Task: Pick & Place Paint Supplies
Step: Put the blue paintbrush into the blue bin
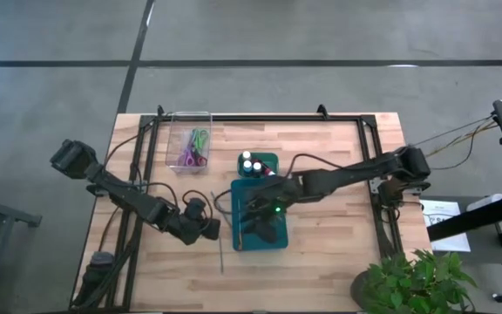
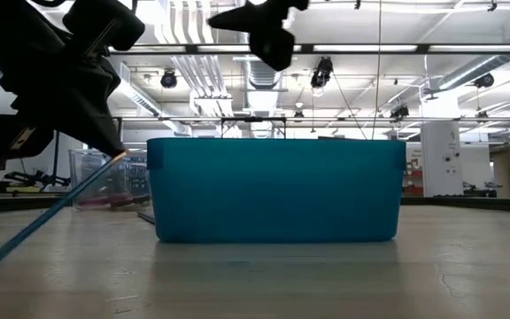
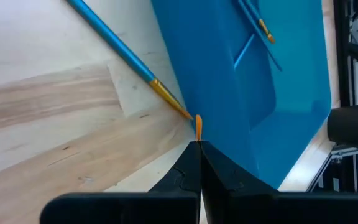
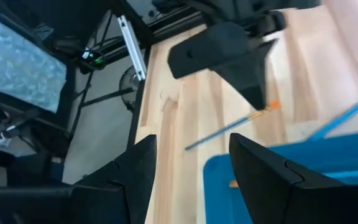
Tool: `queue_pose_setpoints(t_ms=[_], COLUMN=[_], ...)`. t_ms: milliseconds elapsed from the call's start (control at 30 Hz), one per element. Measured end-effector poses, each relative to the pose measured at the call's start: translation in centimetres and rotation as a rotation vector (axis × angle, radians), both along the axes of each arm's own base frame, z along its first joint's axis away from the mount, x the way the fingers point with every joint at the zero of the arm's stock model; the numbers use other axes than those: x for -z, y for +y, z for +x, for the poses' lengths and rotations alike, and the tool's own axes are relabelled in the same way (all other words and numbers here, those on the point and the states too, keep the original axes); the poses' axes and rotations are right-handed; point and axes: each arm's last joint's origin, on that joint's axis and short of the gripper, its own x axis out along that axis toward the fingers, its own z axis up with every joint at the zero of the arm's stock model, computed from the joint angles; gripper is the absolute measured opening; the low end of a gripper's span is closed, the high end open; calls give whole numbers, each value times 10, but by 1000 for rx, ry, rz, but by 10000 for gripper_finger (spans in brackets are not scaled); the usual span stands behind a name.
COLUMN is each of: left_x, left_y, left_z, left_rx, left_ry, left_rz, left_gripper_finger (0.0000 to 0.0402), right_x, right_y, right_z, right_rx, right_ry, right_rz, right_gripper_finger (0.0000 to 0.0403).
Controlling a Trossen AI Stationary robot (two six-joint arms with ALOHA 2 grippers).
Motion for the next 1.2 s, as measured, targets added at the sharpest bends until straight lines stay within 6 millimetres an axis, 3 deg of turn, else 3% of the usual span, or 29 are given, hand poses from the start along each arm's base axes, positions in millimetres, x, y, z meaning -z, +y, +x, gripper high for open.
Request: queue_pose_setpoints(t_ms=[167,633,967,1200], left_x=[-3,-18,-18,-20], left_y=[0,-1,-1,-1], left_z=[2,9,9,10], left_rx=[-21,-40,-42,-43], left_ry=[-15,-54,-54,-62], left_rz=[24,125,122,124], left_gripper_finger=[0,0,0,0], right_x=[12,32,72,70], right_y=[3,3,0,-2], right_z=[15,24,38,38], right_rx=[-26,-13,-10,11], right_ry=[28,30,108,106], right_rz=[12,-5,11,16], right_gripper_finger=[198,198,198,198])
